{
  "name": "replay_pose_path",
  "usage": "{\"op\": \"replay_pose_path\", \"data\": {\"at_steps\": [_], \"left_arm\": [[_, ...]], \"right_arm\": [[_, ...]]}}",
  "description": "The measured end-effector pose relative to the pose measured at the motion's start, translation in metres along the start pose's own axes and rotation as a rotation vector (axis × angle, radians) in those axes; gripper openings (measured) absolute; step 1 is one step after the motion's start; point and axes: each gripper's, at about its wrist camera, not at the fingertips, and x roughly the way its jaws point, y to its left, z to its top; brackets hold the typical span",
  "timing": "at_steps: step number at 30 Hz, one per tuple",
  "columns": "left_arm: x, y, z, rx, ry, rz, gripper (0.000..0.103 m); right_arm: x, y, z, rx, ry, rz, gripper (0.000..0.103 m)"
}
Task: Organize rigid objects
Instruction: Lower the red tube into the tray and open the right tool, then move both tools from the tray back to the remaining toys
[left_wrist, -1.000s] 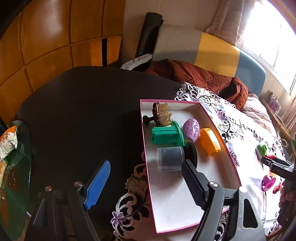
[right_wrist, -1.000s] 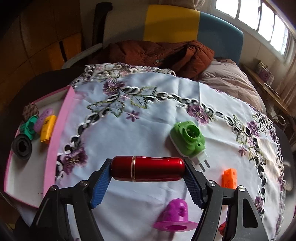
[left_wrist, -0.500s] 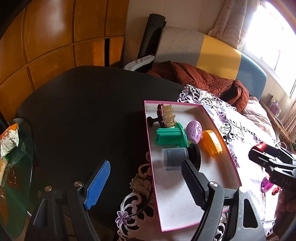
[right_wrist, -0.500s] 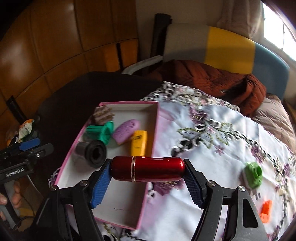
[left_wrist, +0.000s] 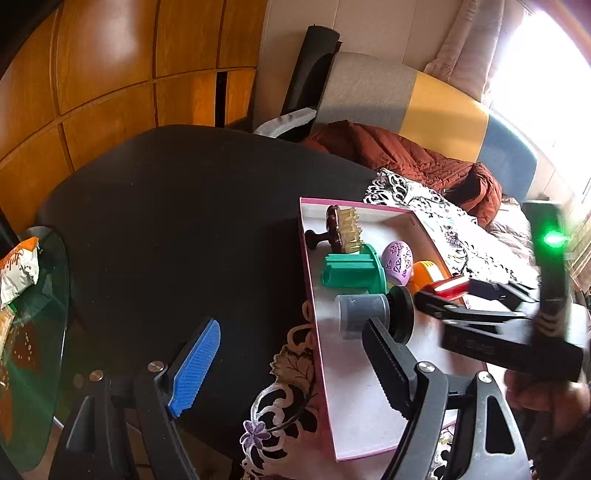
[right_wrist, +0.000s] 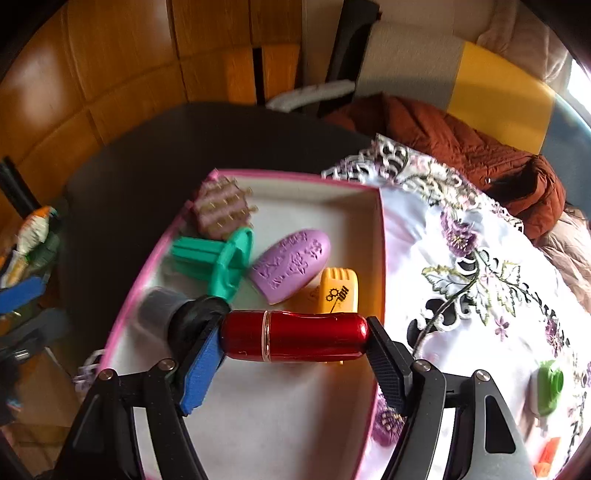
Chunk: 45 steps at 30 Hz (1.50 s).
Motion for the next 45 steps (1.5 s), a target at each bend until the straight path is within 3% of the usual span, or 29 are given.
{"op": "replay_pose_path", "data": {"at_steps": [12, 17, 45], "left_arm": [[0.002, 0.001, -0.001, 0.000, 0.002, 0.008, 0.081], [0.001, -0.002, -0.002, 0.008, 0.005, 0.011, 0.081], [-0.010, -0.022, -0.007, 0.073, -0.007, 0.002, 0.081]], "right_arm": [[0.011, -0.004, -0.002, 0.036, 0.001, 0.010, 0.076], [-0.001, -0.005, -0.006, 0.064, -0.032, 0.035, 0.082], [-0.079, -0.036, -0.035, 0.147, -0.192, -0.015, 0.086]]}}
